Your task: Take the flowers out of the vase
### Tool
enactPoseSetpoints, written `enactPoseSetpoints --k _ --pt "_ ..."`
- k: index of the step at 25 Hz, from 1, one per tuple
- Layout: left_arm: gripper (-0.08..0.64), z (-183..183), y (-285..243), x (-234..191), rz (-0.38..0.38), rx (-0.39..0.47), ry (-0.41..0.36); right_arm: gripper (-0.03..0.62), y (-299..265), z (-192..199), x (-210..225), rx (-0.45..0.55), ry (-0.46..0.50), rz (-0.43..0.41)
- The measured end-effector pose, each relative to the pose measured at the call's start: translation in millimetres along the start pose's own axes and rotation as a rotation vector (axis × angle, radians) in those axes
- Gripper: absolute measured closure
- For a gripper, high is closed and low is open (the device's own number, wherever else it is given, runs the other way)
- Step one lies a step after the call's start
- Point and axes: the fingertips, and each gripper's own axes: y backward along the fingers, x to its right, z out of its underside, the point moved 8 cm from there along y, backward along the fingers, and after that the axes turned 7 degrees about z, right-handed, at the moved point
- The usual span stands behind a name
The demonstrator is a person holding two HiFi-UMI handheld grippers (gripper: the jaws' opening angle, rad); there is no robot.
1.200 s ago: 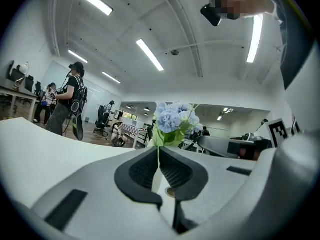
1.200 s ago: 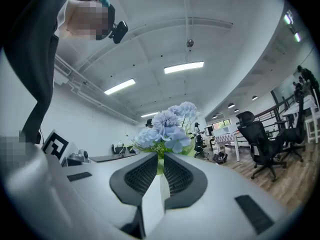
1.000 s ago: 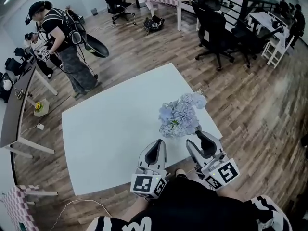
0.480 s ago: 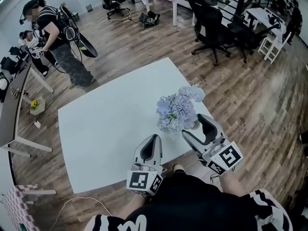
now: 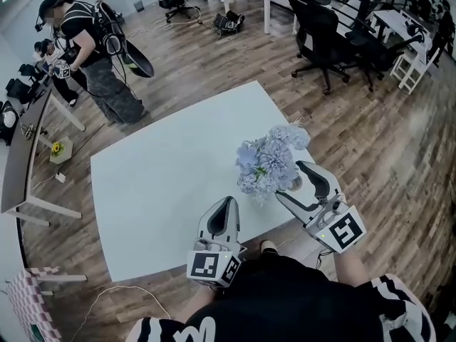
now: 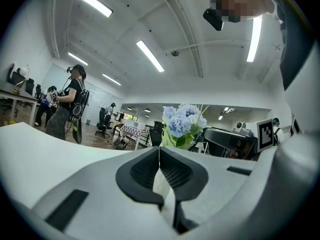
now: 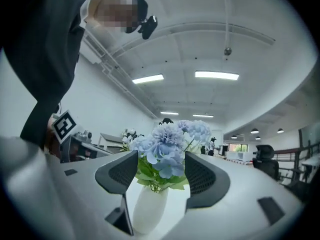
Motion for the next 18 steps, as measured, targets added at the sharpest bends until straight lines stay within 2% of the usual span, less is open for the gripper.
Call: enactPoseSetpoints --k 2,5,9,13,15,17,18 --pt "0.555 1.1 -2.0 0.8 0.000 -0.002 -0.003 0.313 -3.8 1.1 0.6 -0.006 0.044 -0.048" --pt "0.555 0.3 -1.9 3.1 0.010 -0.010 -0.012 0.314 -8.3 0.8 -2.1 0.001 0.062 -0.092" --pt "0.555 -0.1 -0.2 2.4 0.011 -0.009 -0.015 0.316 -10.3 0.9 -6.5 0.021 0.059 -0.083" --pt "0.555 0.4 -0.7 1.5 0.005 -0.012 -0.015 0.321 -10.7 1.2 -6.6 0.052 0.008 -0.091" --pt "0.555 0.1 -0.2 1.7 0.003 -0.012 -0.015 0.357 -10.9 0.3 -6.4 0.062 0.003 -0.091" --pt "0.555 -0.8 1.1 1.1 0.001 -0.010 -0.017 0.459 -11.9 -0.1 -7.1 0.065 0.012 -0.084" --pt "0.555 -1.1 1.6 0.7 -0.001 -0.009 -0.017 0.468 -12.9 -0.2 -7.5 0.066 0.016 -0.081"
